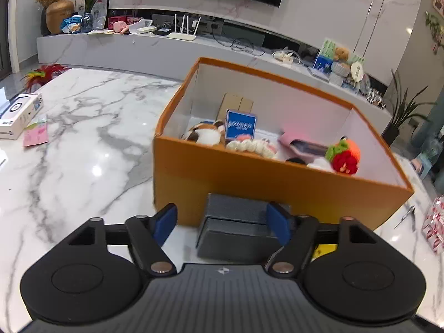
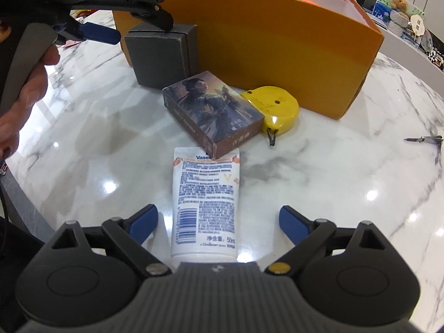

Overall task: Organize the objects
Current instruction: 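Grasp the black XI JIANG NAN box with the left tool while the right tool approaches the Vaseline tube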

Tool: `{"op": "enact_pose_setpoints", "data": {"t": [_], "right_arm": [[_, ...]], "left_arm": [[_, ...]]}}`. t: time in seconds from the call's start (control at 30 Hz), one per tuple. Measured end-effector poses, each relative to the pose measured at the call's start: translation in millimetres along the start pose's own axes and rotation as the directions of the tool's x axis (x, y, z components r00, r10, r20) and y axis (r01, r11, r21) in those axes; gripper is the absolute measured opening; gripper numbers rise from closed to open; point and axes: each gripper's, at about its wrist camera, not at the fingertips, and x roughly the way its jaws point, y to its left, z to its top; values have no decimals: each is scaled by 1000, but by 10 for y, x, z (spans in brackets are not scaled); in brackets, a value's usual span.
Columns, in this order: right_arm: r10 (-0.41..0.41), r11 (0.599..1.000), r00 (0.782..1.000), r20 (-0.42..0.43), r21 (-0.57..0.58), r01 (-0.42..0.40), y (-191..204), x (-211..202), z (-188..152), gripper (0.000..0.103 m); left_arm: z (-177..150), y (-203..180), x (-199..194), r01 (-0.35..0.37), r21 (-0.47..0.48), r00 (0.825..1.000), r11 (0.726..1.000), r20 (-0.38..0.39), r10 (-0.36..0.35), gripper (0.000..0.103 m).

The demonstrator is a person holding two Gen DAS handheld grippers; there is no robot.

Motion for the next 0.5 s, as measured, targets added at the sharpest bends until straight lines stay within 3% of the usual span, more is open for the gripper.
{"op": "enact_pose_setpoints", "data": {"t": [0.13, 0.2, 0.23, 0.5], "right_arm": [[-1, 1000, 1000, -7, -2, 1, 5, -1, 4, 95], [-3, 1000, 1000, -11, 2, 3, 7, -6, 3, 95], [-4, 1000, 1000, -12, 3, 4, 10, -6, 1, 95], [-8, 1000, 1000, -2, -9, 8, 82, -22, -18, 95]], "left_arm": [[-86, 94, -104, 14, -8, 998, 1000, -63, -14, 97], [-161, 121, -149, -29, 10, 987, 1000, -155, 31, 92], [-218, 129, -182, -57, 31, 983, 998, -174, 61, 85], [-272, 70, -346, -10, 28, 993, 1000, -115, 13, 84]]}}
